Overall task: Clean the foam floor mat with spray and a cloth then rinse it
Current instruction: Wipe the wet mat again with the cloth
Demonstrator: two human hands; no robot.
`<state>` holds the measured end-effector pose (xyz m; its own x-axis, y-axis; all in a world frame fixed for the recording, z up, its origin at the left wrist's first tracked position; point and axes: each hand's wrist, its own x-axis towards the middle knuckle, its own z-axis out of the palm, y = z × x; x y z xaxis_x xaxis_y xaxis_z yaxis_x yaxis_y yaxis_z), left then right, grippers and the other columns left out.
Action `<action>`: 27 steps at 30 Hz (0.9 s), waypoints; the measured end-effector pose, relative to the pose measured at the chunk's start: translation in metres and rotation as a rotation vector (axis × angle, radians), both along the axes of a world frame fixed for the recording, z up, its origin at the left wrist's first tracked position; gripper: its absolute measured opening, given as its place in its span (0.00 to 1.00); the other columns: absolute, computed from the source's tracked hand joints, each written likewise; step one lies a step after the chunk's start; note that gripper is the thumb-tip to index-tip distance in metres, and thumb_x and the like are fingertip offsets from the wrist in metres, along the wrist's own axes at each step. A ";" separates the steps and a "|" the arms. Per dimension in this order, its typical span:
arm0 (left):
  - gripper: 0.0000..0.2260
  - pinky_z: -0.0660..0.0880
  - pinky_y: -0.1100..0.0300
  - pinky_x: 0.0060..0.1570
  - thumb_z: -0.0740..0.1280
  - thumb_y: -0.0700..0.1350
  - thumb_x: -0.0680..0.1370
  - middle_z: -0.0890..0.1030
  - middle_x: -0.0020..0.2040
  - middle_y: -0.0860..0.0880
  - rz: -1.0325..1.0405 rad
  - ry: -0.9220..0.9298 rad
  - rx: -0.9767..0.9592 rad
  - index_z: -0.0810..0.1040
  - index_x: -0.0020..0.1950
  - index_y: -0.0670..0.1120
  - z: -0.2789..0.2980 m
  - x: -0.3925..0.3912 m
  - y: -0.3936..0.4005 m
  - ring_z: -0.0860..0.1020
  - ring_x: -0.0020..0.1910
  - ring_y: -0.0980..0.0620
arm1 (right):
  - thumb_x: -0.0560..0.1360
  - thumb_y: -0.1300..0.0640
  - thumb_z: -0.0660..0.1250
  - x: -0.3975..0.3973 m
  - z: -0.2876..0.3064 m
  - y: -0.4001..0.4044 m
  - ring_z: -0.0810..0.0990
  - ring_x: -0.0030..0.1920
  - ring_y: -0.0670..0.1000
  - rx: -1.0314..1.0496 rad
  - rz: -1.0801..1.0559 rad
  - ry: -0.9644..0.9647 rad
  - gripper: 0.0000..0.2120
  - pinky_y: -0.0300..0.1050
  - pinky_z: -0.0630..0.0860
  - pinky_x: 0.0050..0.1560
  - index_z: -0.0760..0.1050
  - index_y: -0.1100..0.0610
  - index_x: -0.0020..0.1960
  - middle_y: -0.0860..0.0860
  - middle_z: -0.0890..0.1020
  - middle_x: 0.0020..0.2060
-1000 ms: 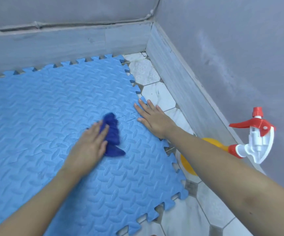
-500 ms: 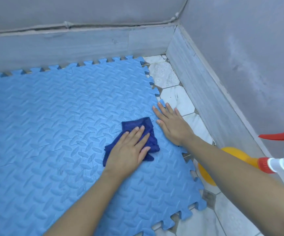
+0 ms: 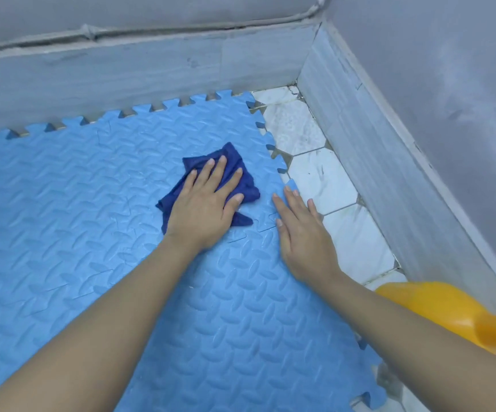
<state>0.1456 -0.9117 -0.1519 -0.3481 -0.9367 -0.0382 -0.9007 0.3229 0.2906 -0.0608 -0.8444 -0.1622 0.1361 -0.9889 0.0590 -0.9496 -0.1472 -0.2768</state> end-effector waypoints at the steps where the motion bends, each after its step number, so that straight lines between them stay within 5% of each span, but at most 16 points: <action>1: 0.25 0.43 0.51 0.74 0.44 0.58 0.82 0.49 0.79 0.50 0.038 0.012 0.009 0.54 0.78 0.54 -0.002 -0.009 -0.025 0.46 0.78 0.50 | 0.82 0.54 0.50 -0.001 0.001 0.000 0.59 0.77 0.51 0.003 -0.003 -0.013 0.23 0.50 0.51 0.78 0.63 0.55 0.77 0.53 0.62 0.77; 7: 0.25 0.40 0.48 0.75 0.43 0.56 0.82 0.43 0.79 0.47 0.194 0.029 0.110 0.49 0.79 0.52 0.000 -0.045 -0.110 0.42 0.78 0.47 | 0.82 0.53 0.50 -0.001 0.004 -0.001 0.57 0.78 0.47 0.035 -0.005 -0.053 0.23 0.46 0.47 0.78 0.62 0.53 0.77 0.50 0.62 0.77; 12: 0.25 0.44 0.51 0.74 0.44 0.57 0.82 0.49 0.79 0.49 -0.182 0.004 -0.005 0.52 0.78 0.51 0.003 -0.031 -0.013 0.46 0.78 0.49 | 0.82 0.54 0.52 -0.001 0.002 0.001 0.57 0.77 0.45 0.011 -0.028 -0.073 0.22 0.48 0.52 0.78 0.65 0.53 0.75 0.49 0.63 0.77; 15: 0.25 0.44 0.53 0.75 0.44 0.58 0.81 0.49 0.79 0.52 -0.292 -0.014 0.019 0.53 0.78 0.53 0.002 -0.025 -0.043 0.47 0.78 0.52 | 0.82 0.54 0.51 -0.002 0.002 0.000 0.56 0.77 0.43 -0.002 -0.019 -0.077 0.22 0.46 0.52 0.77 0.66 0.53 0.75 0.48 0.63 0.76; 20: 0.24 0.42 0.52 0.74 0.46 0.55 0.83 0.44 0.79 0.50 -0.004 -0.028 0.131 0.48 0.79 0.51 0.008 -0.022 -0.141 0.44 0.78 0.51 | 0.82 0.51 0.48 -0.002 0.005 0.000 0.55 0.77 0.41 0.022 -0.028 -0.101 0.24 0.46 0.49 0.78 0.64 0.50 0.76 0.47 0.63 0.76; 27: 0.25 0.47 0.50 0.74 0.49 0.53 0.83 0.44 0.79 0.50 0.131 -0.026 0.137 0.49 0.79 0.49 0.009 0.150 -0.087 0.44 0.78 0.50 | 0.81 0.49 0.46 -0.007 0.008 0.000 0.58 0.77 0.43 0.043 -0.038 -0.093 0.25 0.49 0.48 0.78 0.64 0.50 0.76 0.47 0.61 0.77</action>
<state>0.2955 -0.9988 -0.1431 -0.2213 -0.9593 -0.1755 -0.9400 0.1619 0.3003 -0.0676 -0.8443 -0.1544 0.0949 -0.9951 0.0274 -0.9241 -0.0983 -0.3694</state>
